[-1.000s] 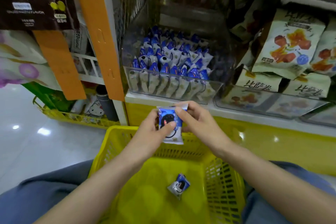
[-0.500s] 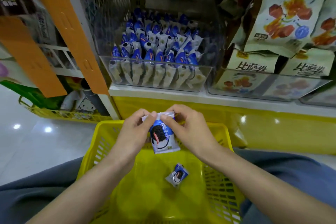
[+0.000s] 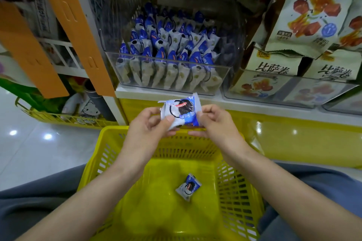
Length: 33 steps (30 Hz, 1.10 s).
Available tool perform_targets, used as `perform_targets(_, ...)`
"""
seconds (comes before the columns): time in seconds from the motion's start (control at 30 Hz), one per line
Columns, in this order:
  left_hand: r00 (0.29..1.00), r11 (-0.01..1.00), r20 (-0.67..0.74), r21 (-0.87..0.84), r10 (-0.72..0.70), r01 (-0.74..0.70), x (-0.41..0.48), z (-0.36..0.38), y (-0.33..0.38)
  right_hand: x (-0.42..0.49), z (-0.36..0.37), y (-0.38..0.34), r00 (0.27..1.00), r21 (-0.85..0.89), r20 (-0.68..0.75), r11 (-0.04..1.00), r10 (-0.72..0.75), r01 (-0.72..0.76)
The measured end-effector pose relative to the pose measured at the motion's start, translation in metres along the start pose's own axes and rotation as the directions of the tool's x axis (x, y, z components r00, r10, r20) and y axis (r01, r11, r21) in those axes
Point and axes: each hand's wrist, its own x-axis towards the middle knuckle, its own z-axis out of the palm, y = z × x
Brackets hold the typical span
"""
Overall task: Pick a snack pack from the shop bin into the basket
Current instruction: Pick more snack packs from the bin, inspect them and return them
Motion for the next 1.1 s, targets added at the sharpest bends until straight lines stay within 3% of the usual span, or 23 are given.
perform_targets(0.13, 0.995, 0.995, -0.078, 0.079, 0.062, -0.056, 0.003, -0.006, 0.003, -0.003, -0.002, 0.007, 0.975, -0.138, 0.201, 0.988, 0.097, -0.069)
perform_targets(0.23, 0.993, 0.992, -0.109, 0.119, 0.056, -0.043, 0.007, -0.01, 0.003, -0.004, -0.003, 0.008, 0.966, -0.124, 0.253, 0.992, 0.059, -0.028)
perform_targets(0.33, 0.995, 0.999, -0.103, -0.033, -0.017, 0.014, 0.009, -0.013, 0.005, -0.003, -0.005, 0.006, 0.959, -0.106, 0.278, 0.994, 0.05, -0.021)
perform_targets(0.43, 0.99, 0.982, -0.119, -0.179, -0.082, 0.06, 0.01, -0.014, 0.006, -0.005, -0.003, 0.006, 0.947, -0.203, 0.31, 0.979, 0.091, -0.027)
perform_targets(0.57, 0.99, 0.997, -0.133, 0.067, 0.052, -0.043, 0.012, -0.014, 0.006, -0.003, 0.0, 0.011, 0.981, -0.385, 0.182, 0.913, -0.07, 0.137)
perform_targets(0.67, 0.983, 0.932, 0.047, 0.311, 0.179, -0.185, 0.01, -0.013, 0.004, -0.003, 0.003, 0.009, 0.963, -0.346, 0.198, 0.906, -0.184, 0.244)
perform_targets(0.73, 0.975, 0.906, 0.131, 0.364, 0.181, -0.217, 0.006, -0.012, 0.001, -0.005, 0.005, 0.006, 0.946, -0.368, 0.224, 0.879, -0.233, 0.303)
perform_targets(0.87, 0.975, 0.907, 0.159, 0.37, 0.153, -0.202, 0.004, -0.012, 0.0, -0.004, 0.004, 0.006, 0.931, -0.395, 0.19, 0.844, -0.312, 0.363)
perform_targets(1.0, 0.99, 0.927, 0.12, 0.358, 0.076, -0.115, 0.01, -0.013, 0.001, -0.007, 0.004, 0.004, 0.873, -0.535, 0.225, 0.694, -0.433, 0.483)
perform_targets(1.1, 0.99, 0.928, 0.134, 0.359, 0.049, -0.095, 0.014, -0.015, -0.003, -0.008, 0.003, 0.003, 0.761, -0.698, 0.34, 0.395, -0.553, 0.598)
